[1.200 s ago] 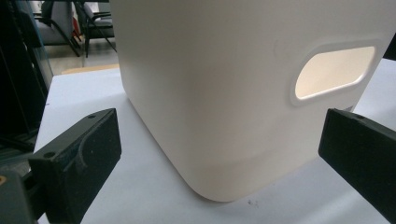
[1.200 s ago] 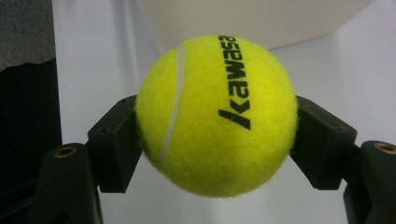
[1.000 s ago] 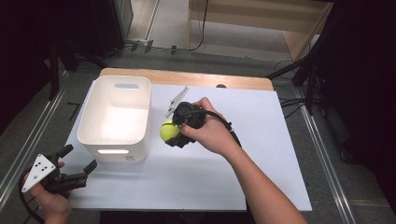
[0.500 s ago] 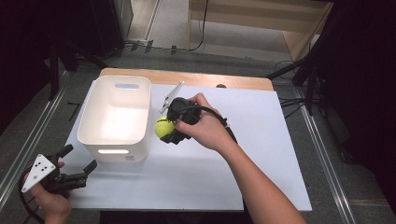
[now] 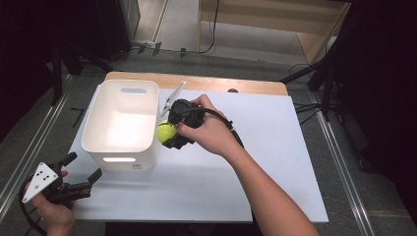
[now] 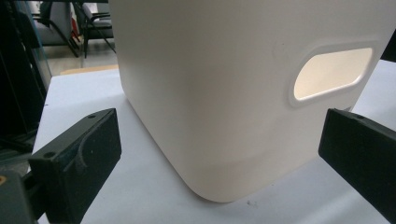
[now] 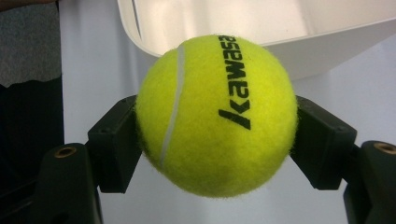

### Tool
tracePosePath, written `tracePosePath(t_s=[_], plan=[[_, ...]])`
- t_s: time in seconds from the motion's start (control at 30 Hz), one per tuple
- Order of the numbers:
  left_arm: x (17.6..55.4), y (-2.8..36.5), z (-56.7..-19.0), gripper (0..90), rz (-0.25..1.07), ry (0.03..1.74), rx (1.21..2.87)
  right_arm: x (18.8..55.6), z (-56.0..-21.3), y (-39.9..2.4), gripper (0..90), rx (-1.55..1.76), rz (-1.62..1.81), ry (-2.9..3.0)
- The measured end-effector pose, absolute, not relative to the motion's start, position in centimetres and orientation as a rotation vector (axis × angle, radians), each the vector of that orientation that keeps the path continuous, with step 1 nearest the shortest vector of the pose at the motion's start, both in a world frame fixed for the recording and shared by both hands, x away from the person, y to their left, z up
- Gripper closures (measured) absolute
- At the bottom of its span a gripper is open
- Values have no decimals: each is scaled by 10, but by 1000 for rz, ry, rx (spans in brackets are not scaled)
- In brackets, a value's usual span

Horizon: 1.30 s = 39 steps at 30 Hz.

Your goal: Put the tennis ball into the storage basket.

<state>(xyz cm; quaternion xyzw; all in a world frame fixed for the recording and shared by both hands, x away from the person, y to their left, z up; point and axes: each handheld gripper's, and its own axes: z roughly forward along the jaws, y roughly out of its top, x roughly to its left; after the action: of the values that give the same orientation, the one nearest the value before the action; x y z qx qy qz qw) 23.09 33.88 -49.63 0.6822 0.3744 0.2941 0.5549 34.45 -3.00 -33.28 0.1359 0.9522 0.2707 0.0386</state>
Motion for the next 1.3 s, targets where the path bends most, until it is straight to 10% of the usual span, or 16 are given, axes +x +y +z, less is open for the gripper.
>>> tracePosePath(t_s=[1.3], plan=[[231,339,-496,0,686,886,1595,352,-321,8,237,344,832,2926]])
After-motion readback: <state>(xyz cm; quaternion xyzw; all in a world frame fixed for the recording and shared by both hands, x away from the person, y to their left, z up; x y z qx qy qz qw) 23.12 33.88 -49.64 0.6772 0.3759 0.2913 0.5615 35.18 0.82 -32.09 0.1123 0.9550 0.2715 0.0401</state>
